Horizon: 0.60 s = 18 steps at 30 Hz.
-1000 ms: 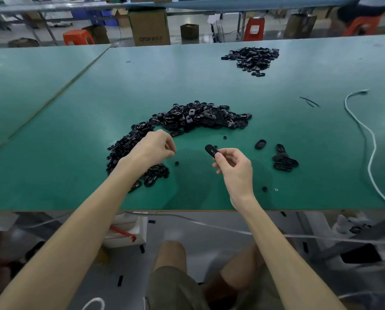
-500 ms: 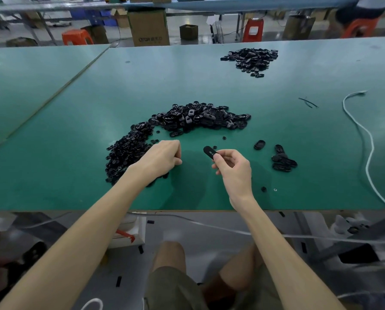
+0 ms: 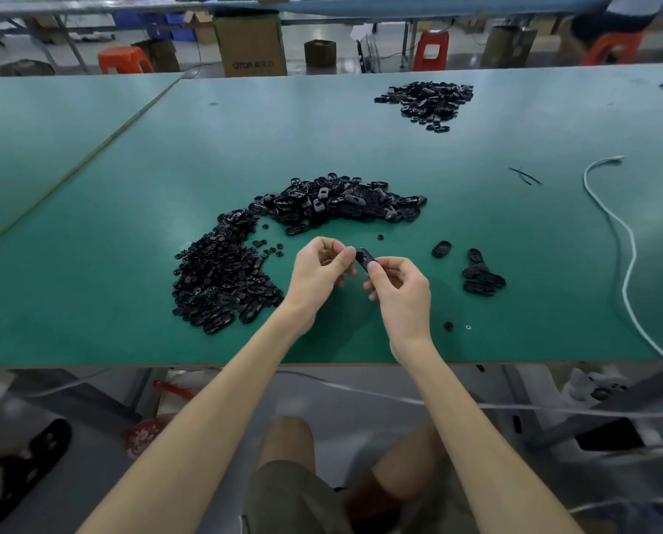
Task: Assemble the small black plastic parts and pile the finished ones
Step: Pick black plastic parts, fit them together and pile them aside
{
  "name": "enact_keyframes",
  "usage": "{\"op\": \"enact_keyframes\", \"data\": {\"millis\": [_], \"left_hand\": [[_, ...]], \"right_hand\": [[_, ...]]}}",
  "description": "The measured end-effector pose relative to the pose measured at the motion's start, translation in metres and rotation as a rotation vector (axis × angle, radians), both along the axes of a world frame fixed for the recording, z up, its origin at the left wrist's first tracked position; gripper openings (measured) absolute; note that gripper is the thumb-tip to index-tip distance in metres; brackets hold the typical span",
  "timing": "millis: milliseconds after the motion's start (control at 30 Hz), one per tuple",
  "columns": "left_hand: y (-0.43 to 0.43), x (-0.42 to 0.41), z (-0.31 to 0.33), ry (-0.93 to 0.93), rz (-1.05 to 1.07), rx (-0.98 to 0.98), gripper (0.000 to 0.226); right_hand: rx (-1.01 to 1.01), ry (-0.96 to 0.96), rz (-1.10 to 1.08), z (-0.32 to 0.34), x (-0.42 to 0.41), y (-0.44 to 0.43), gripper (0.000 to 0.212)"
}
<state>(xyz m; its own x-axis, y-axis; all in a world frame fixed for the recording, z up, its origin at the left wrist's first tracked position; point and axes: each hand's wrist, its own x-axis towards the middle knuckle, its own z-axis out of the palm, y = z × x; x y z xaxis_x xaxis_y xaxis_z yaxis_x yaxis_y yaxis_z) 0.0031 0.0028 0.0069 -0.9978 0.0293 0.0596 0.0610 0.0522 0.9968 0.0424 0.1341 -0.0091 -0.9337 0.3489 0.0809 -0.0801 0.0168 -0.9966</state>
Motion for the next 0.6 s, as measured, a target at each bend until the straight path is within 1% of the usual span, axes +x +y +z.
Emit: {"op": "enact_keyframes", "data": {"millis": [100, 233, 400, 600], "left_hand": [[-0.0024, 0.0029, -0.0097, 0.029, -0.021, 0.062, 0.011], [-0.0052, 0.0037, -0.0119, 0.034, -0.055, 0.105, 0.016], [-0.0055, 0.0037, -0.0131, 0.056, -0.063, 0.120, 0.017], [-0.0038, 0.0042, -0.0141, 0.074, -0.080, 0.088, 0.015]], "right_hand": [[-0.004, 0.004, -0.015, -0.0009, -0.0013, 0.0002, 0.001], [-0.012, 0.003, -0.030, -0.0022, -0.0029, 0.0005, 0.002], [-0.021, 0.006, -0.038, -0.0023, -0.0031, 0.0010, 0.002], [-0.031, 0.010, -0.035, -0.0009, -0.0024, 0.0010, 0.001]]}}
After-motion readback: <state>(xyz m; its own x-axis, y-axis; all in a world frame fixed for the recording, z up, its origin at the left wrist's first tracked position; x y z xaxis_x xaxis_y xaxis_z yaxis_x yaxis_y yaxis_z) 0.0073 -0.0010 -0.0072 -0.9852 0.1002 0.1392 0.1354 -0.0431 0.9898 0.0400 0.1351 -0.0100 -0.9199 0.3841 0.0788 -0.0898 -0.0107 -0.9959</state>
